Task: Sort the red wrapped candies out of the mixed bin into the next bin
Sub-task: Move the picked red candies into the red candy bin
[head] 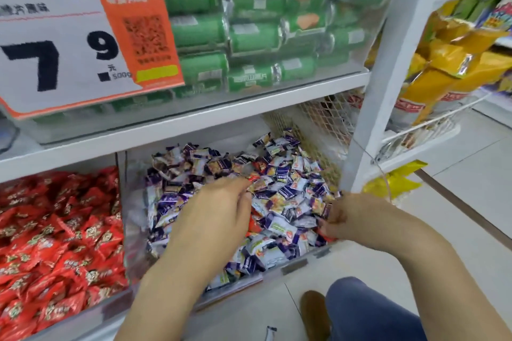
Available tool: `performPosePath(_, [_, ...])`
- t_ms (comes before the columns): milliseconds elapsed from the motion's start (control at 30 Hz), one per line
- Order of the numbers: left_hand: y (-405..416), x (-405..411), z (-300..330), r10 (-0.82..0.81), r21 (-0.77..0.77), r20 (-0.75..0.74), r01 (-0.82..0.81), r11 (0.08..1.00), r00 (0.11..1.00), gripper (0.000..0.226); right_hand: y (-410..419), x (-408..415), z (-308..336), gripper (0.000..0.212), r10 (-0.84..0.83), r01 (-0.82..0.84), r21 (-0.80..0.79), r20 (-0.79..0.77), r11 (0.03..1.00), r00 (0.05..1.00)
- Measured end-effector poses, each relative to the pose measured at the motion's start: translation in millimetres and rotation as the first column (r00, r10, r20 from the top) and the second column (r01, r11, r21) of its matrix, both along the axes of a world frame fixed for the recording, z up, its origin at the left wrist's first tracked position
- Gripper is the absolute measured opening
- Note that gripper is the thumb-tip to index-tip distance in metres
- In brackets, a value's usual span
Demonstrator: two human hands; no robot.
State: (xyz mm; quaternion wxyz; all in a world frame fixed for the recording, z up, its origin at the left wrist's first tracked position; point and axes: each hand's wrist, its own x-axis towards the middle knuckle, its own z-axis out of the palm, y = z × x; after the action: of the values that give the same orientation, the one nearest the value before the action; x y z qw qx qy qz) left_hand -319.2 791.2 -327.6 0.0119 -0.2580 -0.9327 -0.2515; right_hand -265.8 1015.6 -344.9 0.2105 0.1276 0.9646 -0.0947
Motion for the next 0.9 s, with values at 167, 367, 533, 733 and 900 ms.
performPosePath(167, [18.7, -5.3, -8.8, -0.026, -0.384, 0.084, 0.056, 0.922, 0.996, 0.076, 0.2, -14.5, -4.0, 0.048, 0.038, -0.032, -0.049, 0.111, 0.998, 0.993])
performPosePath(367, [26.9, -12.6, -12.8, -0.076, -0.475, 0.183, 0.156, 0.866, 0.98, 0.073, 0.6, -17.9, -4.5, 0.011, 0.048, -0.033, -0.133, 0.112, 0.991, 0.993])
performPosePath(533, [12.6, -17.1, -10.5, -0.077, -0.31, 0.232, 0.149, 0.939, 0.97, 0.043, 12.7, -14.3, 8.5, 0.031, -0.067, 0.051, -0.175, -0.085, 0.983, 0.994])
performPosePath(733, [-2.9, -12.9, -8.1, 0.031, -0.018, 0.195, -0.028, 0.999, 0.98, 0.022, -5.2, -19.8, 17.0, 0.032, -0.096, -0.029, -0.251, -0.472, 0.968, 0.876])
performPosePath(900, [-16.1, -24.5, -2.8, 0.243, 0.108, 0.066, -0.249, 0.962, 0.968, 0.021, -21.4, -29.4, 14.0, 0.022, -0.187, -0.011, -0.366, -0.5, 0.93, 0.846])
